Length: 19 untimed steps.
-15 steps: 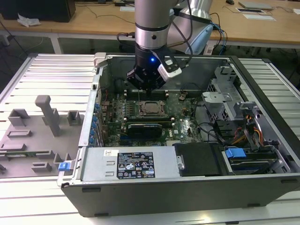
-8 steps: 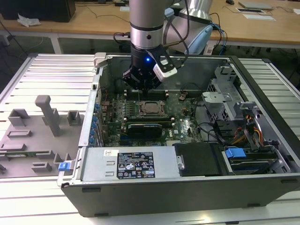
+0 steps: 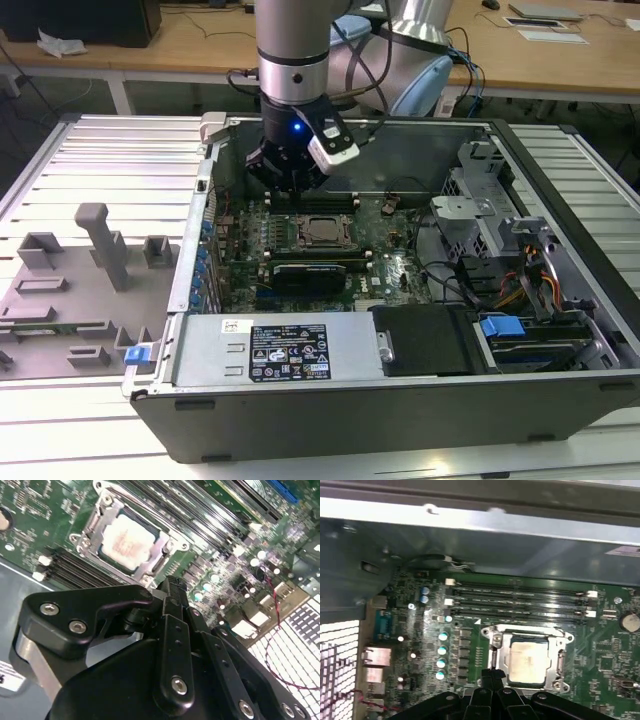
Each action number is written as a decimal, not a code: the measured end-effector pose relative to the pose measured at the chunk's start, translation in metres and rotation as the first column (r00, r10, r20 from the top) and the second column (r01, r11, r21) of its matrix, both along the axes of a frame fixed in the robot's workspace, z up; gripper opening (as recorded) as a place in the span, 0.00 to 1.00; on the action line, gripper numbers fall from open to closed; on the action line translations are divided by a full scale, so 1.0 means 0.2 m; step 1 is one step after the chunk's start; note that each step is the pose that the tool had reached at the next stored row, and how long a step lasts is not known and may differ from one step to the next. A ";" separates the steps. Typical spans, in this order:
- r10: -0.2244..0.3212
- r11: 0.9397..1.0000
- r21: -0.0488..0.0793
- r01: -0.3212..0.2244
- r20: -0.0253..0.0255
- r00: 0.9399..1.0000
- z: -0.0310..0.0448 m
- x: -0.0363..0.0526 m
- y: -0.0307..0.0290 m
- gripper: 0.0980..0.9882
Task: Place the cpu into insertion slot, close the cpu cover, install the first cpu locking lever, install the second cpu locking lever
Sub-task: 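Install the first cpu locking lever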
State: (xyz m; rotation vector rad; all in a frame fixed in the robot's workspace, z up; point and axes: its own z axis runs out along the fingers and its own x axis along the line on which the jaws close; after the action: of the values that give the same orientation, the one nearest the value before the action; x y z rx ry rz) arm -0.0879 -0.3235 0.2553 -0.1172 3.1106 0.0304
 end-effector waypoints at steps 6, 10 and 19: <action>0.000 0.998 0.068 0.000 0.000 1.000 0.000 -0.061 0.000 0.01; 0.000 0.995 0.096 0.000 0.001 1.000 0.003 -0.077 0.000 0.01; 0.000 0.979 0.205 0.000 0.001 1.000 0.024 -0.079 0.000 0.01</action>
State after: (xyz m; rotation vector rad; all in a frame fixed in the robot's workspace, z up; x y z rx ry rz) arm -0.1036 -0.3234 0.2602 -0.1117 3.0826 0.3495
